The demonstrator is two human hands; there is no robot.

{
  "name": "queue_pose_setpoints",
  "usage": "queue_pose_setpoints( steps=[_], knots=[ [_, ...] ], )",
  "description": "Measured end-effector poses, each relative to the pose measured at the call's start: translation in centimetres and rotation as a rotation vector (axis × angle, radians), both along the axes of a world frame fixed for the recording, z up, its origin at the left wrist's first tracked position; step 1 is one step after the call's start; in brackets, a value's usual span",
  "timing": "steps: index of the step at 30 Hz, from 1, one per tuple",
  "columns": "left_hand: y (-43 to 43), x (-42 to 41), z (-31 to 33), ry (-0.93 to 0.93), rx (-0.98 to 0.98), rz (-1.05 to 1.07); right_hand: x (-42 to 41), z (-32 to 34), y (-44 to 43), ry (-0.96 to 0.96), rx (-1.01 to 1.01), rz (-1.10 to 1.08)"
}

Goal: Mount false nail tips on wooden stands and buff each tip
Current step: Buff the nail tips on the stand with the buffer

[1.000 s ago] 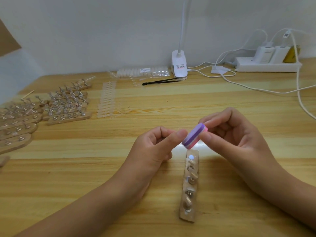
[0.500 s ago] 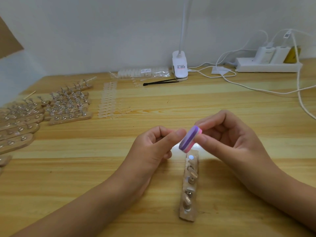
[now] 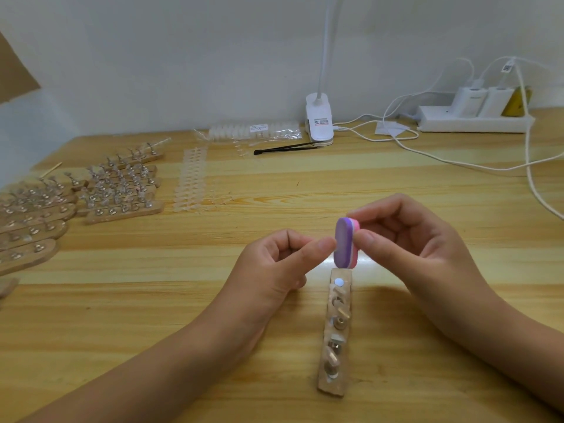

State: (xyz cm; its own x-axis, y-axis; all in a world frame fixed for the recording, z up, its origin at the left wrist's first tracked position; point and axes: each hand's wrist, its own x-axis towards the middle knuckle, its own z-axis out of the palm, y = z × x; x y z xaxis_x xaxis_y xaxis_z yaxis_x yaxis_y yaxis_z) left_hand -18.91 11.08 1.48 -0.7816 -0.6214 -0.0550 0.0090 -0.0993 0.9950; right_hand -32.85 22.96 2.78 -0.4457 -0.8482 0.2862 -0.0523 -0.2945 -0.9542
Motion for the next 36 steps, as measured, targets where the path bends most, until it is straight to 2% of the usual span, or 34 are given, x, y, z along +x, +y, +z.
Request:
queue_pose_setpoints(
  steps=[9,14,18,21,25,29,31,36],
  knots=[
    [-0.1,-0.1,0.2,0.002,0.037,0.003,-0.1,-0.1,0.4,0.068,0.077,0.113],
    [0.1,-0.1,0.1,-0.017,-0.010,0.010,0.1,0.0,0.4,0.036,0.016,0.008],
    [0.1,-0.2,0.1,-0.009,0.012,0.026,0.2,0.1,0.5,0.084,0.049,0.046],
    [0.0,-0.2,0.1,-0.010,0.008,0.022,0.1,0.1,0.3,0.038,0.028,-0.010],
    [0.0,-0.2,0.2,-0.009,0.024,0.021,0.4,0.0,0.5,0.039,0.054,0.050],
    [0.3,-0.1,0.0,-0.023,-0.023,0.003,-0.3,0.2,-0.1,-0.101,0.001,-0.110],
    [0.4,0.0,0.0,-0.032,-0.043,-0.015,-0.9,0.5,0.1,-0.112,0.006,-0.155],
    [0.2,-0.1,0.0,-0.013,-0.008,-0.019,-0.2,0.3,0.8,0.001,0.040,0.026]
  ],
)
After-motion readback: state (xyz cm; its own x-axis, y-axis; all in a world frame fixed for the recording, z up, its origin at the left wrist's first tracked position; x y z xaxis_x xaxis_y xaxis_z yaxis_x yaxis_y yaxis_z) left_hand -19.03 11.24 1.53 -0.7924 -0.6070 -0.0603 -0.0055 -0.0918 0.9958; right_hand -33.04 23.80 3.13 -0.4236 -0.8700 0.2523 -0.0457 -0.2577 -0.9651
